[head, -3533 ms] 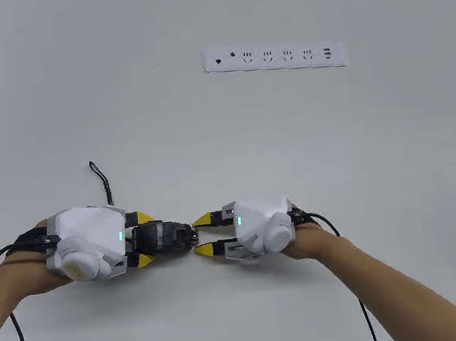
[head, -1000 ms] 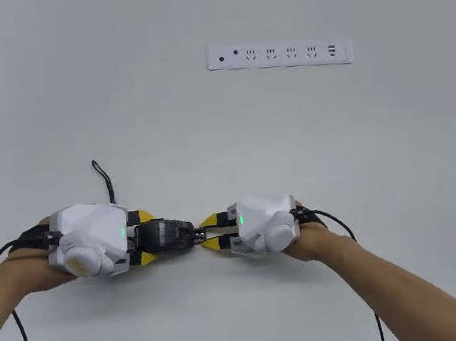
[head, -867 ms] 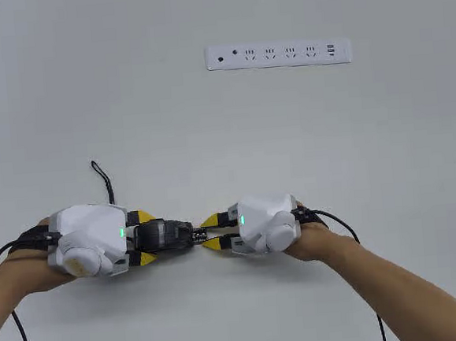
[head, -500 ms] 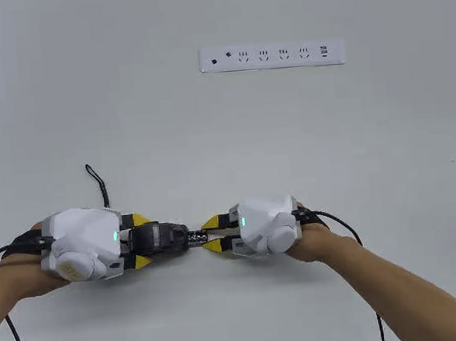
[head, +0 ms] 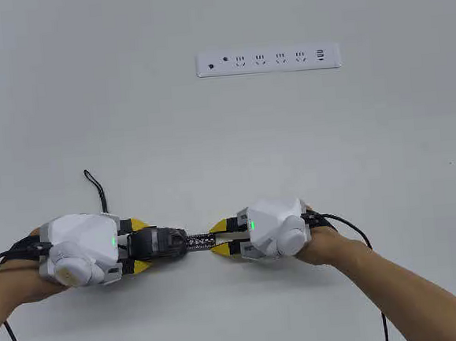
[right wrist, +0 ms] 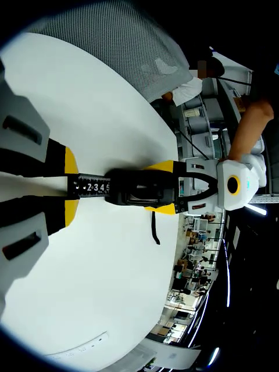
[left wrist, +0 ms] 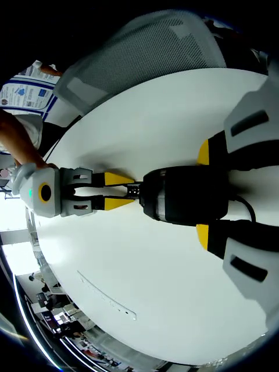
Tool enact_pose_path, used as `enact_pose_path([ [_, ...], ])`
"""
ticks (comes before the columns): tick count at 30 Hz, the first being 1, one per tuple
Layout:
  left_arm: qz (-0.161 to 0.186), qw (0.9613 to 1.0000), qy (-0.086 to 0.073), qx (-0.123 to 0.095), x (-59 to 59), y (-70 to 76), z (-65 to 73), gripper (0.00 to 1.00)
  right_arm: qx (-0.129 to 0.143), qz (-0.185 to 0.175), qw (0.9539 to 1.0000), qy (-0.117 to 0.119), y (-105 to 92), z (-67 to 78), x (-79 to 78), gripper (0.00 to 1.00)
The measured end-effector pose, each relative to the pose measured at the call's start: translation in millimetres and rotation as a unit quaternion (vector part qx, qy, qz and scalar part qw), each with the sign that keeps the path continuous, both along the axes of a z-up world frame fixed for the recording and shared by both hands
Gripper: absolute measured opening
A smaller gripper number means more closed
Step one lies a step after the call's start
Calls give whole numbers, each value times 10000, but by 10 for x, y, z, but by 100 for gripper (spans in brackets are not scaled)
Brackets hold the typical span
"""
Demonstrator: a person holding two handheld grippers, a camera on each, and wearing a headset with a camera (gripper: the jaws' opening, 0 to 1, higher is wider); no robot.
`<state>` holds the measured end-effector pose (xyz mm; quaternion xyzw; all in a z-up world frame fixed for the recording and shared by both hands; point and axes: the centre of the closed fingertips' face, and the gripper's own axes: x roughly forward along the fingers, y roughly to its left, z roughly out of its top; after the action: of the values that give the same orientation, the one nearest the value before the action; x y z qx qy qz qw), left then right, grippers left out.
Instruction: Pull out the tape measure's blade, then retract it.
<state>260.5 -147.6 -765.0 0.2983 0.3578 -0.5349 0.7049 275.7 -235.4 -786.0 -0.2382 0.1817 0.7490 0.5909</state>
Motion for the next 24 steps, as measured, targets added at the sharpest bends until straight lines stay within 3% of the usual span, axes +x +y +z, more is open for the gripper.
enact_pose_path([
  [24,9,10000,26,4,22,-17,2,28,-56,-27,10000,-16,-356,2,98,8],
])
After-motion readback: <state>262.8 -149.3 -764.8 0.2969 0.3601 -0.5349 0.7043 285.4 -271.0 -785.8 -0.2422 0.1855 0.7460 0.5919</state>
